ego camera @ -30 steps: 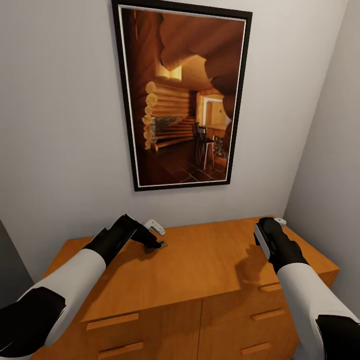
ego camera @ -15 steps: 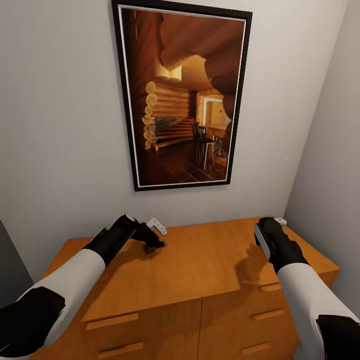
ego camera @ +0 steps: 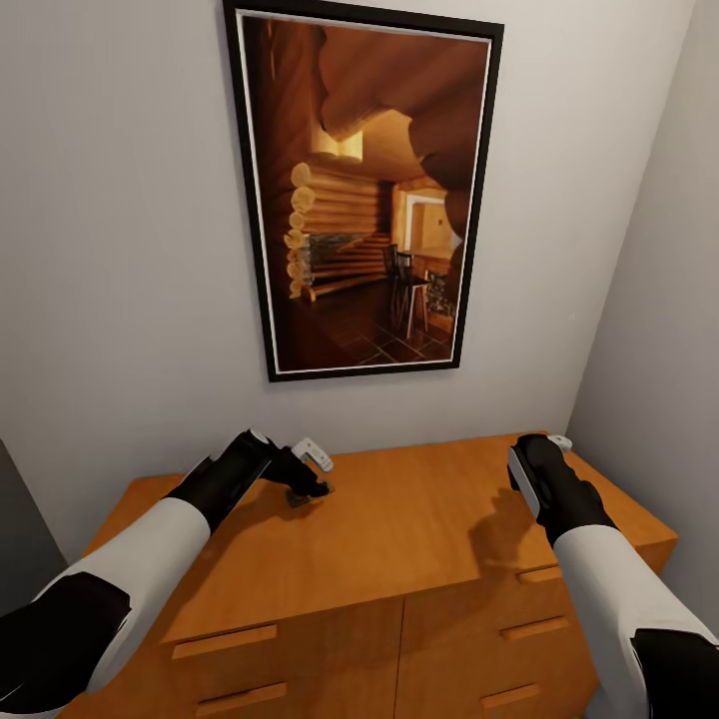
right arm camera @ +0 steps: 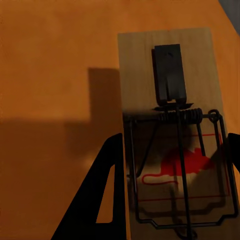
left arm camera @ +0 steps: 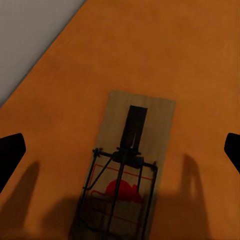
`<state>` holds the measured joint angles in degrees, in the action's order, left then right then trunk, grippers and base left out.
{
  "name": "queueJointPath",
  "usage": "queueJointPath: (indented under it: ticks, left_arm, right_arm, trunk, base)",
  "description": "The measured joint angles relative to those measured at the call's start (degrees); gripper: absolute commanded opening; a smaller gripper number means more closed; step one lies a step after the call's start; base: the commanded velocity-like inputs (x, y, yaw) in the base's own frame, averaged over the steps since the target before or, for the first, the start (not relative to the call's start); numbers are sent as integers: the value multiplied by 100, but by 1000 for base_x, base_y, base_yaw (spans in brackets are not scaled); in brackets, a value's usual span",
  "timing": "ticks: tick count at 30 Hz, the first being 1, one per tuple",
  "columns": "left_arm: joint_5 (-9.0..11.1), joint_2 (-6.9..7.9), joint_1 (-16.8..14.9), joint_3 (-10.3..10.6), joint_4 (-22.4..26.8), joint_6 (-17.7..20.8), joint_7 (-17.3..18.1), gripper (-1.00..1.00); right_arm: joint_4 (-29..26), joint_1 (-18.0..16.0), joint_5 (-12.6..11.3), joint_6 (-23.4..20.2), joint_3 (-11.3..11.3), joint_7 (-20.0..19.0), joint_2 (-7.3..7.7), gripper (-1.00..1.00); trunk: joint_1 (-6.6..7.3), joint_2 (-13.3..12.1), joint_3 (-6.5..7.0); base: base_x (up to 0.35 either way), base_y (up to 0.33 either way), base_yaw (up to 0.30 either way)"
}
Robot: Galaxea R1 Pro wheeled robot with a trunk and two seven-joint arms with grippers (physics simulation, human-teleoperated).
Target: Take the four mousetraps from the cabinet in the bathroom and place them on the bathroom floor. Make sure all four end up on the same floor surface, and ensure that at least two of them are either under or directly next to the same bathroom sink.
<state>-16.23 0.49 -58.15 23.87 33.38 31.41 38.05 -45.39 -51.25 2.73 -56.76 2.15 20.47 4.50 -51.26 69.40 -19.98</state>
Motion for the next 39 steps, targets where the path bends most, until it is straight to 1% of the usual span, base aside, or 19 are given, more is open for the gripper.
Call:
queueJointPath:
  ticks: [6, 13, 17, 20, 23, 27, 34, 39]
  left_arm:
    - [4, 0, 0, -2, -171, -23, 0, 100]
    - [1, 5, 0, -9, -243, -28, 0, 100]
    - [99, 25, 0, -18, -259, -32, 0, 100]
    - [292, 48, 0, -35, -264, -42, 5, 100]
    - [375, 55, 0, -39, -265, -46, 7, 100]
    - [432, 59, 0, -42, -266, -48, 9, 100]
    - [469, 61, 0, -43, -281, -61, 4, 100]
    - [479, 63, 0, -44, -415, -238, -6, 100]
  right_arm:
    - [0, 0, 0, -2, 0, 0, 12, -100]
    - [0, 3, -1, -1, 2, 0, 9, -100]
    - [0, 0, 0, 0, 3, -5, 8, -100]
    - [0, 0, -1, -5, 1, -7, 8, -100]
    - [0, 1, 1, -7, 1, -8, 10, -100]
    - [0, 1, 0, -12, 0, -8, 11, -100]
    - [0, 0, -1, -15, 0, -8, 8, -100]
    - [0, 1, -1, -16, 5, -9, 8, -100]
  trunk:
    - [0, 0, 0]
    - [0, 0, 0]
    - [0, 0, 0]
    - [0, 0, 0]
    - [0, 0, 0]
    - [0, 0, 0]
    - [0, 0, 0]
    - [0, 0, 0]
  base:
    - [0, 0, 0]
    - [0, 0, 0]
    - [0, 0, 0]
    - [0, 0, 0]
    - [0, 0, 0]
    - [0, 0, 0]
    - [0, 0, 0]
    - [0, 0, 0]
